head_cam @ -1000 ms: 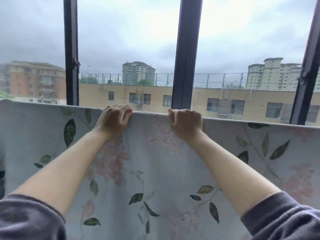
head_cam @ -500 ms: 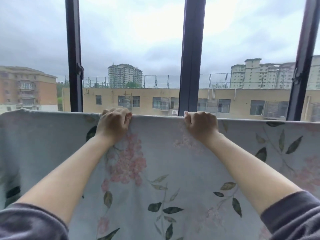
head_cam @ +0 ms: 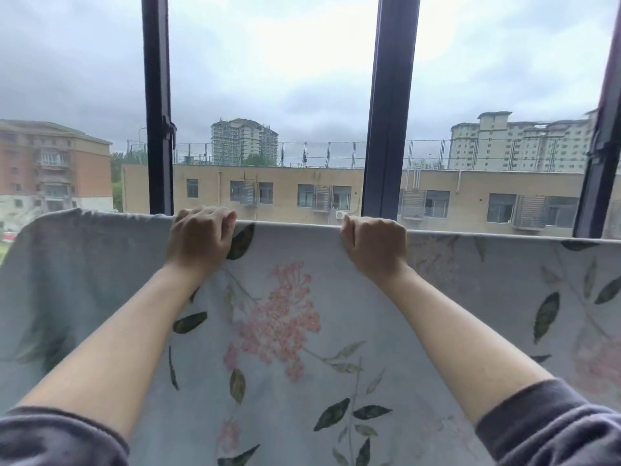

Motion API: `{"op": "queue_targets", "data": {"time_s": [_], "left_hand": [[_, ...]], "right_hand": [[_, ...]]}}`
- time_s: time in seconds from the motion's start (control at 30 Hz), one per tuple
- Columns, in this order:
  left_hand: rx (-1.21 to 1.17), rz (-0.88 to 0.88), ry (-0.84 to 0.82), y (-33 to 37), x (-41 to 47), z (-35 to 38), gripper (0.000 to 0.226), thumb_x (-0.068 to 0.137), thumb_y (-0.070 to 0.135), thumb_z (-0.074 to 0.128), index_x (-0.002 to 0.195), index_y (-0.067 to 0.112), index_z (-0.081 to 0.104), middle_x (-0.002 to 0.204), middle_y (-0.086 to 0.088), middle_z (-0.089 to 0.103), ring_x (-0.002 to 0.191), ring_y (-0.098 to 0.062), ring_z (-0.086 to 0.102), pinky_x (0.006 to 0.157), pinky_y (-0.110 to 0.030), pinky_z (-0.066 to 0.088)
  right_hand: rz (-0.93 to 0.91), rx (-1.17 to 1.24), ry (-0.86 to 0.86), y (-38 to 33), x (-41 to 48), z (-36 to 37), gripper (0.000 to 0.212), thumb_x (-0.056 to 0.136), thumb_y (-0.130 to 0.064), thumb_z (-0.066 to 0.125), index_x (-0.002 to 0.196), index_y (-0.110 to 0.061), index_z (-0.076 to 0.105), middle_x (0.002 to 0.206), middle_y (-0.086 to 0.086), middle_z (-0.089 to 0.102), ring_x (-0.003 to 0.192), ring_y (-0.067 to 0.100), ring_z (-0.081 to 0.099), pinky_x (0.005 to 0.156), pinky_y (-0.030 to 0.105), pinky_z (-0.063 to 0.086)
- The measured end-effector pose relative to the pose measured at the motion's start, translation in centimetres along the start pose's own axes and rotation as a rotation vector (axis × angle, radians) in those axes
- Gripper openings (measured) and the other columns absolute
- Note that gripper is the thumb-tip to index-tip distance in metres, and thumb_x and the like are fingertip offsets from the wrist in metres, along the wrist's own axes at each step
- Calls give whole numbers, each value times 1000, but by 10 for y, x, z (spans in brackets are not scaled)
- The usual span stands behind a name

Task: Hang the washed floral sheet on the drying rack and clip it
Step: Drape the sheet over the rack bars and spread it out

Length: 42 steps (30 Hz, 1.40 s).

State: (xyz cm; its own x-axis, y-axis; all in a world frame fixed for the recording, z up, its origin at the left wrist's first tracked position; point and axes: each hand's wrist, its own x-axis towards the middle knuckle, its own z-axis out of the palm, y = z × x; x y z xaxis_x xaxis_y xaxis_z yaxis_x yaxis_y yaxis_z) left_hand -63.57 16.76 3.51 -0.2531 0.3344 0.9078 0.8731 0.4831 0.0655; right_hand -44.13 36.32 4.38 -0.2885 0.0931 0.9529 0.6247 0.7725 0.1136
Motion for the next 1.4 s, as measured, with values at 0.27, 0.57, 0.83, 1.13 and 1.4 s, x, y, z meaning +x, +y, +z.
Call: {"op": "queue_targets", "data": {"time_s": [0.27, 0.57, 0.83, 1.13, 1.4], "left_hand": [[52, -131, 38, -29, -5, -10, 37, 100, 27, 34, 74, 10, 53, 80, -16, 62, 80, -32, 53, 83, -42, 35], [62, -141, -86, -22, 0, -12, 38, 100, 32, 28, 84, 11, 54, 91, -14, 60, 91, -31, 51, 90, -42, 31], [8, -47, -61, -23, -5, -16, 36, 100, 31, 31, 91, 10, 59, 94, -11, 63, 91, -27, 51, 84, -37, 30], [-105, -6, -38, -140, -14, -50, 27, 98, 33, 40, 100, 18, 62, 101, -3, 66, 97, -29, 56, 85, -39, 37], [-265, -2, 58, -181, 1, -55, 14, 88, 5, 58, 84, 11, 69, 82, -9, 71, 77, -29, 65, 73, -31, 44]], "right_hand": [[9, 41, -4, -7, 2, -4, 49, 89, -33, 34, 47, -16, 54, 40, -1, 50, 32, 23, 46, 49, 19, 21], [7, 26, -263, -23, 12, -12, 53, 100, -37, 23, 85, -12, 68, 82, 8, 69, 79, 29, 64, 65, 30, 34], [-73, 181, -245, -110, 18, -5, 44, 101, -33, 26, 89, -16, 64, 82, 3, 68, 74, 25, 63, 73, 33, 40], [61, 134, -196, -143, 17, 4, 42, 97, -32, 29, 80, -16, 65, 78, 1, 69, 72, 23, 62, 82, 36, 41], [130, 100, -162, -153, 17, 2, 48, 89, -41, 14, 66, -22, 52, 71, 1, 66, 70, 25, 60, 77, 34, 38]]}}
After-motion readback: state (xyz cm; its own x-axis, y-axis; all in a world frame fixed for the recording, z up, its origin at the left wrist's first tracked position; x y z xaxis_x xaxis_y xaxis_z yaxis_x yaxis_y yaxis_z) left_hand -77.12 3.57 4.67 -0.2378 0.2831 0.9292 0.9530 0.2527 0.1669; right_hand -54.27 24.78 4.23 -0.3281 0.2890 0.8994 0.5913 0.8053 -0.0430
